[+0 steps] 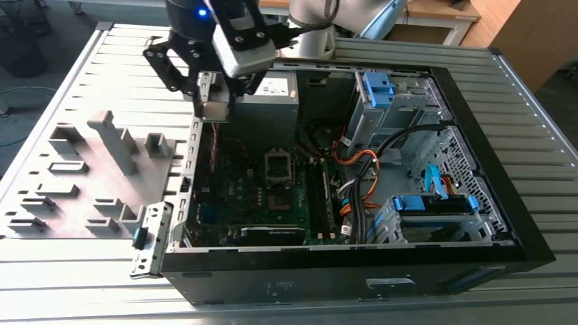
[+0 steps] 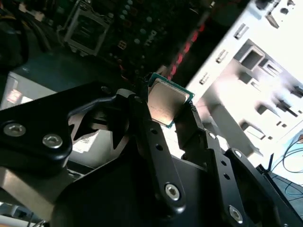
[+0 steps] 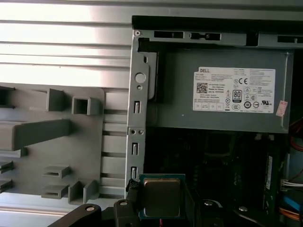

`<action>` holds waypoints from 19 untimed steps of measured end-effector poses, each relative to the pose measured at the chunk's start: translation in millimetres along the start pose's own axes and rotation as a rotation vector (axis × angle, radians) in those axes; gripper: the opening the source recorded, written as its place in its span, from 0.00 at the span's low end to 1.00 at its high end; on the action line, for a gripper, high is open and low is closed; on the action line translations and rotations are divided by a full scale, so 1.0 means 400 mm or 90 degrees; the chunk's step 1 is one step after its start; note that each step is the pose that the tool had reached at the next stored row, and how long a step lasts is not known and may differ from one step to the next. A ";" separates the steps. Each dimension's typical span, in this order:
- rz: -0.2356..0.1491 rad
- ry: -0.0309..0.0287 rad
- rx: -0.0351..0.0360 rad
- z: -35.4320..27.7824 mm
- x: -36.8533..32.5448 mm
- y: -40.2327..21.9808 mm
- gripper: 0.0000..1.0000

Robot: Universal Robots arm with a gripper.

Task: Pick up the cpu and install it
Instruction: 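Pick up the cpu and move it towards the insertion slot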

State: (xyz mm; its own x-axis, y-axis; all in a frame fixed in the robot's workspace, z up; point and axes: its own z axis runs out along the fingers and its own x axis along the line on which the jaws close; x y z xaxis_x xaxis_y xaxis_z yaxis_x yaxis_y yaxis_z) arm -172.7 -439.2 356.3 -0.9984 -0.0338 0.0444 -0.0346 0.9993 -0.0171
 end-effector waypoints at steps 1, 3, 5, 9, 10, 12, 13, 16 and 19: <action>0.000 0.0005 0.0000 0.000 -0.010 -0.001 0.47; 0.000 0.0014 0.0000 -0.001 -0.031 -0.002 0.47; 0.000 0.0023 -0.0001 -0.002 -0.050 -0.003 0.47; 0.000 0.0034 -0.0001 -0.003 -0.080 -0.005 0.47; 0.000 0.0036 -0.0001 -0.003 -0.086 -0.005 0.47; 0.000 0.0038 -0.0001 -0.004 -0.098 -0.006 0.47; 0.000 0.0038 -0.0001 -0.004 -0.104 -0.006 0.47; 0.000 0.0040 -0.0001 -0.005 -0.124 -0.007 0.47; 0.000 0.0044 -0.0001 -0.005 -0.147 -0.008 0.47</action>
State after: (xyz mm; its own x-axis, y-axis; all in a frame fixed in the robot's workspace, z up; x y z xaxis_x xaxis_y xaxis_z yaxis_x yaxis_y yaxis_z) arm -113.9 -440.5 355.9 -0.9981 -0.0338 0.0513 -0.0347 0.9993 -0.0170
